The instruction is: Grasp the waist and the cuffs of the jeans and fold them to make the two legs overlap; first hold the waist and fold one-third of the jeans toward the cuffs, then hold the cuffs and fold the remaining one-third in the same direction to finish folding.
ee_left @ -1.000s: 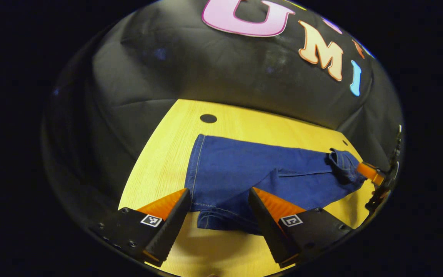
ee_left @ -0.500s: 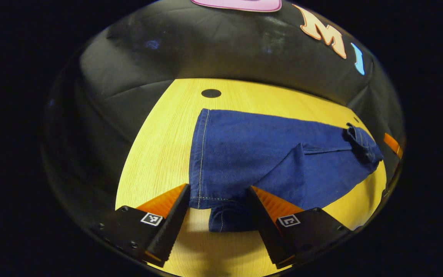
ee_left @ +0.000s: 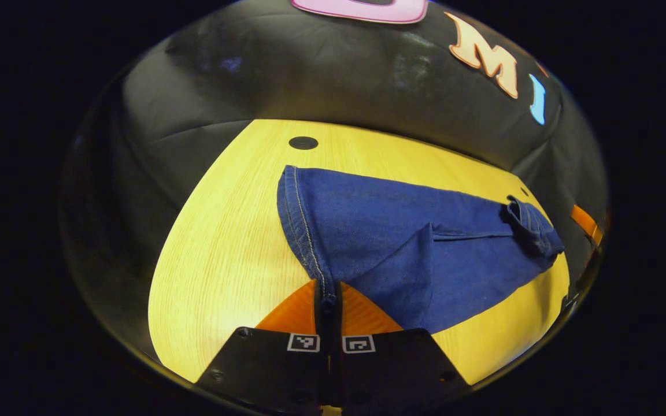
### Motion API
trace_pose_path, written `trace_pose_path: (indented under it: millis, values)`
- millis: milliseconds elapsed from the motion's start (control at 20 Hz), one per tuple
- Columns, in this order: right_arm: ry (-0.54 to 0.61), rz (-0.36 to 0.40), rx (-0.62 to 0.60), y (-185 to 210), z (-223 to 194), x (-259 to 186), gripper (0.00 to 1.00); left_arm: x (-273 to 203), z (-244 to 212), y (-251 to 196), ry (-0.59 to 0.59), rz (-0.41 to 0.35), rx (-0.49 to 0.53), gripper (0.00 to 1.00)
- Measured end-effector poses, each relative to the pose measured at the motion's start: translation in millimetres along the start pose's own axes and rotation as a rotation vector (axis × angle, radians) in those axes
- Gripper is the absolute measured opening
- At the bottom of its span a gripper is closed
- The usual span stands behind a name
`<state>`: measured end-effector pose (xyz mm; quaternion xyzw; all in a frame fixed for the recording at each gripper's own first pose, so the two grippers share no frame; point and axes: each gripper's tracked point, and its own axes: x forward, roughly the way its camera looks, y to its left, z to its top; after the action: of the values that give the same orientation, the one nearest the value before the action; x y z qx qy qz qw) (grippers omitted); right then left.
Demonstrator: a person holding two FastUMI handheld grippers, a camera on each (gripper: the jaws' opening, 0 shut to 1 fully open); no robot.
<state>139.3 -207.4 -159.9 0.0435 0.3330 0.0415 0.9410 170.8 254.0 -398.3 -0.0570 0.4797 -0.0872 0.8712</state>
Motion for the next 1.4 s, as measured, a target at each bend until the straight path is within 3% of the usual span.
trace_pose_path:
  millis: [150, 450, 950, 1400]
  values:
    - [-0.026, 0.021, 0.002, -9, 15, -10, 0.97, -21, 26, -23, -0.079, -0.036, -0.035, 0.0]
    - [-0.048, 0.046, 0.012, -36, 37, -26, 0.97, -55, 72, -100, -0.17, -0.127, 0.013, 0.0]
    - [-0.088, 0.065, 0.017, -98, 68, -61, 0.97, -68, 109, -236, -0.244, -0.245, 0.045, 0.0]
    - [-0.11, 0.02, 0.03, -179, 79, -94, 0.97, -60, 130, -373, -0.281, -0.39, 0.089, 0.02]
